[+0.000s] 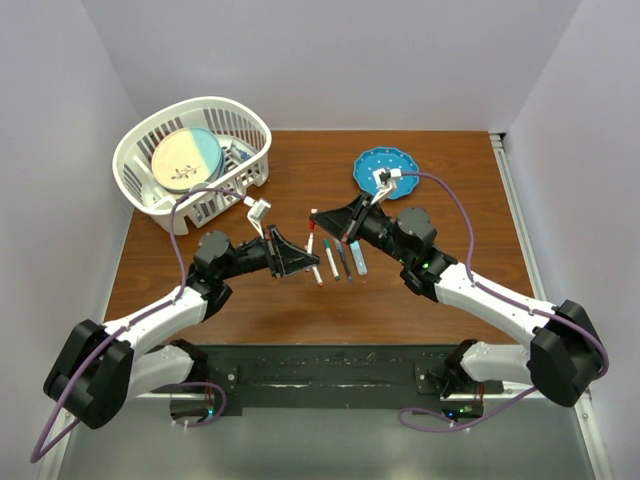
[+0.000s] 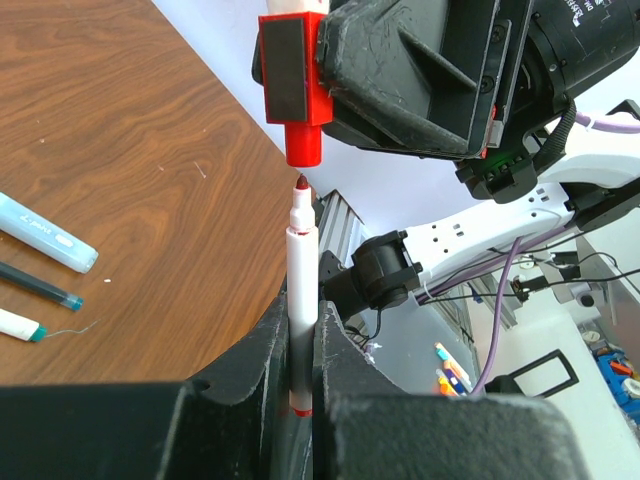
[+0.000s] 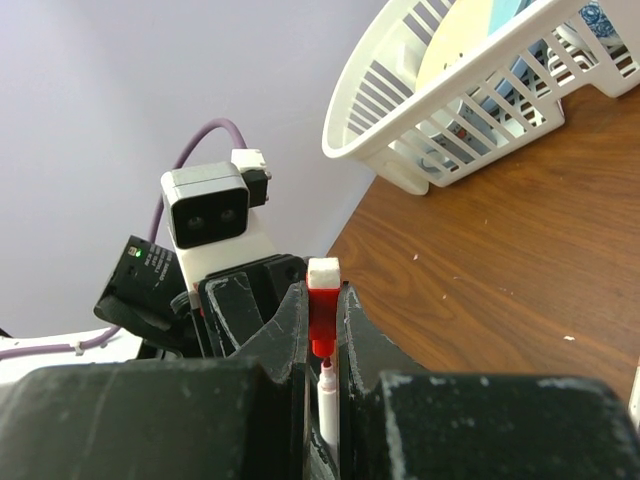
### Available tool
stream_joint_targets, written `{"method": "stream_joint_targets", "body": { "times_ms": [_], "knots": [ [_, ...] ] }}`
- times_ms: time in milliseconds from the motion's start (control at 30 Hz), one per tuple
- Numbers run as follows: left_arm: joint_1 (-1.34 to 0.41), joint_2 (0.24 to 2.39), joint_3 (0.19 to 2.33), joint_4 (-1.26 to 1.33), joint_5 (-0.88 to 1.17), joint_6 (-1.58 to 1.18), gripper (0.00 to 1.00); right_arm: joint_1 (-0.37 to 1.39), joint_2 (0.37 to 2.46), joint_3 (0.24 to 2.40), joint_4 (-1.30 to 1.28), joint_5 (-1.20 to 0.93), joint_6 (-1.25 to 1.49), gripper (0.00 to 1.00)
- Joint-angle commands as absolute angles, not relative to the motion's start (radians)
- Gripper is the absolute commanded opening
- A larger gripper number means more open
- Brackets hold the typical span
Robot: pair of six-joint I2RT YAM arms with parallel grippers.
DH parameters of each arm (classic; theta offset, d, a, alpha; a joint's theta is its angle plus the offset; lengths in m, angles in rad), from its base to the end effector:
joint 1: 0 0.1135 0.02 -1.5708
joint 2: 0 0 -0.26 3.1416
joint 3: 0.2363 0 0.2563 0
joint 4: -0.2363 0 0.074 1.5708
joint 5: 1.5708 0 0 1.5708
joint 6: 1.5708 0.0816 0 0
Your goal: Insert the pens into the pen caps
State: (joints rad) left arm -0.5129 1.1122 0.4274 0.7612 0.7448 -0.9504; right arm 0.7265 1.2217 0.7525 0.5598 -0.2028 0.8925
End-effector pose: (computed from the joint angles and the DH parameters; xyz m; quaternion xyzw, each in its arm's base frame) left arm 0.2076 -0.1804 0.2457 0.1232 0.6758 -0.6405 0.3432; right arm 0.2386 0.2340 0.3126 -0.0189 0.6748 0.5789 0.4574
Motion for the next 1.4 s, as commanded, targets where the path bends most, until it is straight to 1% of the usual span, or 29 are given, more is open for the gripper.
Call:
{"method": "stream_joint_targets", "body": {
  "times_ms": [0, 300, 667, 833, 1033, 1200, 1367],
  "knots": [
    [-0.515, 1.1, 0.446, 0.795, 0.753, -0.933, 0.0, 0.732, 1.207, 0.769, 0.574, -0.224, 0.868, 0.0],
    [-0.509, 1.101, 0.457, 0.787, 0.746, -0.928, 0.0, 0.732, 1.197, 0.753, 0.563, -0.242, 0.868, 0.0],
    [-0.5, 1.112, 0.482, 0.779, 0.73, -0.928, 0.0, 0.75, 1.164, 0.678, 0.56, -0.255, 0.868, 0.0],
    [-0.494, 1.143, 0.508, 0.782, 0.726, -0.928, 0.0, 0.811, 1.175, 0.652, 0.499, -0.207, 0.838, 0.0],
    [-0.477, 1.175, 0.546, 0.75, 0.706, -0.896, 0.0, 0.848, 1.16, 0.6, 0.46, -0.215, 0.847, 0.0],
    [-0.465, 1.186, 0.601, 0.721, 0.716, -0.861, 0.0, 0.969, 1.147, 0.562, 0.42, -0.118, 0.85, 0.0],
    [-0.465, 1.177, 0.716, 0.514, 0.672, -0.72, 0.0, 1.063, 1.173, 0.52, 0.443, -0.068, 0.914, 0.0]
  ]
}}
